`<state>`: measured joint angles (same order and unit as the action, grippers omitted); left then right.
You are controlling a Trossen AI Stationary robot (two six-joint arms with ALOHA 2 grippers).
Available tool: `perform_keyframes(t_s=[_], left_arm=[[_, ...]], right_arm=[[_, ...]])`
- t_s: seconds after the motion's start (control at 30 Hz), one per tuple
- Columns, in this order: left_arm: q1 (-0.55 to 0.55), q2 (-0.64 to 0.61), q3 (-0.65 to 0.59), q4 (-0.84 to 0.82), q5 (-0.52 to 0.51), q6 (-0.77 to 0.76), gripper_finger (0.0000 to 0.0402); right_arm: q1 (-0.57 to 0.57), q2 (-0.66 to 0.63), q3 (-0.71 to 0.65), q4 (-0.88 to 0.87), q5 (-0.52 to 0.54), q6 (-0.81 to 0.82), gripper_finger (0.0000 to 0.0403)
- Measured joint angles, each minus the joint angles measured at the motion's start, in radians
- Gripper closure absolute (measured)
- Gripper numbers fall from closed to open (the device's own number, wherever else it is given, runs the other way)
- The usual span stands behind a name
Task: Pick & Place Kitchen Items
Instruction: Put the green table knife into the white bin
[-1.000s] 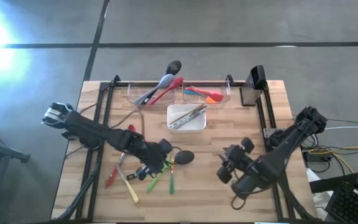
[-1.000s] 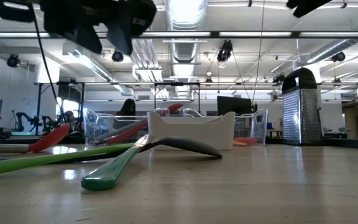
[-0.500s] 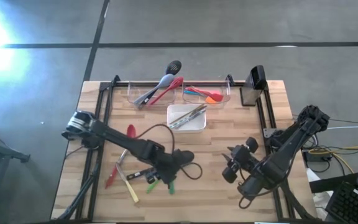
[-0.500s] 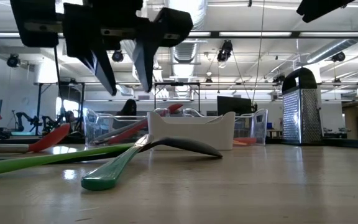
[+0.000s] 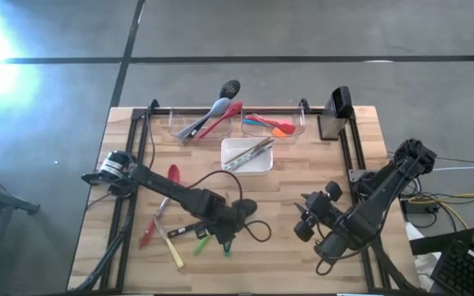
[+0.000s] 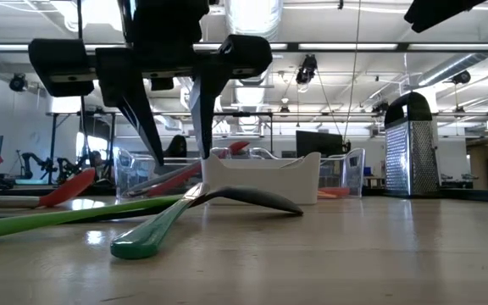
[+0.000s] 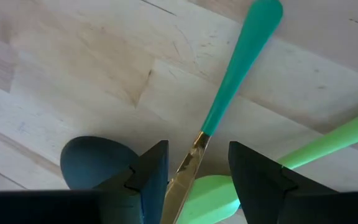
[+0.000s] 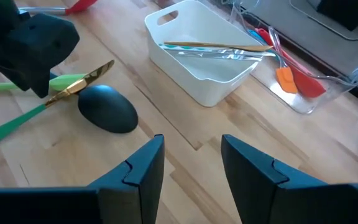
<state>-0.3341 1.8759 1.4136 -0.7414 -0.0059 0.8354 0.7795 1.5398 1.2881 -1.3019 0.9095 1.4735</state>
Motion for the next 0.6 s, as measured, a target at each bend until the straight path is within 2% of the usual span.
perform_keyframes(t_s=[0.33,0.6], left_arm=[[-0.002,0.014,-0.012,0.030,0.000,0.009,0.0232],[-0.010,0.099,-0.010,0.015,-0.005,0.032,0.0232]], right_arm=[[0.000,0.000,0.000,0.005,0.010,-0.003,0.0252],[0.000,0.000,0.000,0.011,0.010,-0.008,0.0252]])
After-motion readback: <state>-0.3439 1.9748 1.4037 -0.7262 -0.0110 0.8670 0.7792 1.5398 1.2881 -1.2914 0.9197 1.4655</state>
